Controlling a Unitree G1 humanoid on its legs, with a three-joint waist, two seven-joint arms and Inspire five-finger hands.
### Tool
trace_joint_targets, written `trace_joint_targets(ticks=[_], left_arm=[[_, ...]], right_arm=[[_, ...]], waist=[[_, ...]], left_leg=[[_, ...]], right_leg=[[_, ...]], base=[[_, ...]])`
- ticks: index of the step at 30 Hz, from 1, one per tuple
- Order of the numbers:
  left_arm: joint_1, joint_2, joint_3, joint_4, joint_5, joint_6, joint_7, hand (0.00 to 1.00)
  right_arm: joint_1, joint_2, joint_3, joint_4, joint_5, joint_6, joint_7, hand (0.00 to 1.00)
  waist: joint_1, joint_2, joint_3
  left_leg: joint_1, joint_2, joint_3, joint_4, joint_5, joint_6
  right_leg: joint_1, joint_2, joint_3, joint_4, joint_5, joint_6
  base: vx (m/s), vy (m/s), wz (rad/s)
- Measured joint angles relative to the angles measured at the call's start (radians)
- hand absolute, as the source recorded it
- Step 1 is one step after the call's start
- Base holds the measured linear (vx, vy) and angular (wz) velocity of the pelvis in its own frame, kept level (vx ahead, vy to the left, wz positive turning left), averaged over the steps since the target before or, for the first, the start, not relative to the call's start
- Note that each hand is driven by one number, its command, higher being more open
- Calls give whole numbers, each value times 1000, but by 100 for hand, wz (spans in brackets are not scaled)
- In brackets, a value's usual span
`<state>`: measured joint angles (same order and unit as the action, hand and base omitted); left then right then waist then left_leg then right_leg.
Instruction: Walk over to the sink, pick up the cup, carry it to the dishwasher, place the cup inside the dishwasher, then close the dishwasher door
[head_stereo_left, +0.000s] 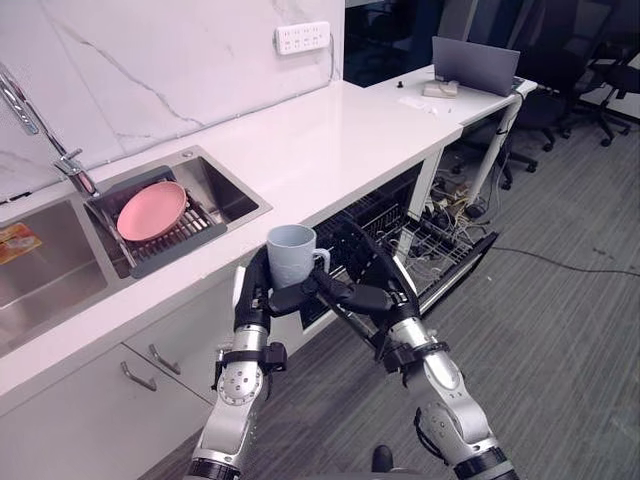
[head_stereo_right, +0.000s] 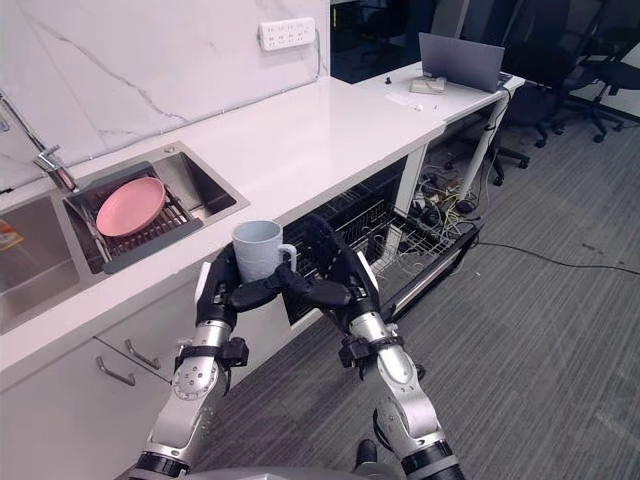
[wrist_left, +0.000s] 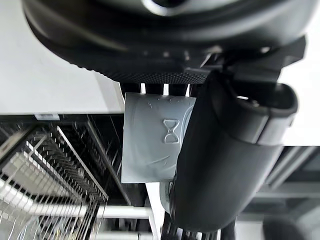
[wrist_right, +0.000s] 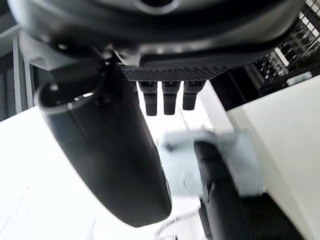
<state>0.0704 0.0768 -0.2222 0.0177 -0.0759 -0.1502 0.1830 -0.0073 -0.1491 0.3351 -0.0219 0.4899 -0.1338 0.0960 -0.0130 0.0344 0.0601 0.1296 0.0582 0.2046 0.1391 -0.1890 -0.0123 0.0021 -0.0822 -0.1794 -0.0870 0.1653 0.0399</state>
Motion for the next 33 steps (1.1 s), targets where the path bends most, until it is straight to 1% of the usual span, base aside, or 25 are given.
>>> trace_joint_targets(ticks=[3,7,10,11,13,18,22,23,27,29,33], left_arm=[[-20,-2,-10,0,0,0,-3,30],[-47,35,-60,0,1,0,-29,30],[-50,51,-87,2,31,3,-30,30],[-54,65,-107,1,43,3,-36,30],[-57,65,-122,1,71,3,-35,30],[-57,72,-127,-2,84,3,-31,30],[-59,87,-128,-12,107,3,-29,30],[-59,88,-128,-12,107,3,-29,90],[-59,80,-122,-19,105,3,-29,90],[-56,55,-103,-24,105,3,-29,90],[-41,13,-80,-58,106,2,-31,90]], right_arm=[[-30,-6,3,11,-4,0,-4,90],[-66,-29,6,63,-18,1,-6,90],[-90,-40,4,105,-26,-1,-12,90],[-107,-46,8,129,-29,2,-12,30],[-114,-47,5,155,-29,3,-13,30],[-132,-49,-4,180,-28,3,-19,30],[-136,-40,-5,187,-3,3,-11,30],[-136,-40,-5,187,-4,3,-11,30],[-136,-29,-19,186,-10,2,-9,30],[-136,-17,-37,176,-49,2,-9,30],[-131,18,-71,134,-127,3,-9,30]], waist=[[1,0,-3],[1,-2,-8],[2,-4,-9],[3,-4,-10],[13,-5,-10],[18,-6,-10],[24,-19,-11],[24,-21,-12],[25,-36,-8],[26,-47,-2],[26,-50,0]], left_leg=[[-11,-4,-2,5,0,0],[-19,-5,-14,8,3,0],[-31,-10,-25,12,5,2],[-34,-12,-29,14,5,3],[-37,-13,-34,17,6,3],[-51,-17,-52,25,7,5],[-56,-16,-54,31,7,5],[-56,-17,-54,32,7,5],[-59,-17,-54,39,7,5],[-61,-16,-54,42,7,5],[-61,-15,-54,42,6,5]], right_leg=[[-5,-5,-1,-2,6,1],[-6,-15,-10,-4,9,3],[-9,-23,-22,-4,11,6],[-9,-25,-25,-3,12,7],[-9,-27,-29,-2,12,7],[-9,-32,-46,0,13,8],[-9,-32,-47,0,15,6],[-9,-32,-47,0,15,6],[-9,-33,-47,0,17,5],[-9,-32,-47,0,19,5],[-9,-32,-46,1,19,5]], base=[[-74,9,2],[-57,12,8],[-35,18,13],[-27,14,9],[-27,10,7],[-29,3,11],[-28,1,2],[-38,1,0],[-36,3,0],[-40,0,0],[-9,1,0]])
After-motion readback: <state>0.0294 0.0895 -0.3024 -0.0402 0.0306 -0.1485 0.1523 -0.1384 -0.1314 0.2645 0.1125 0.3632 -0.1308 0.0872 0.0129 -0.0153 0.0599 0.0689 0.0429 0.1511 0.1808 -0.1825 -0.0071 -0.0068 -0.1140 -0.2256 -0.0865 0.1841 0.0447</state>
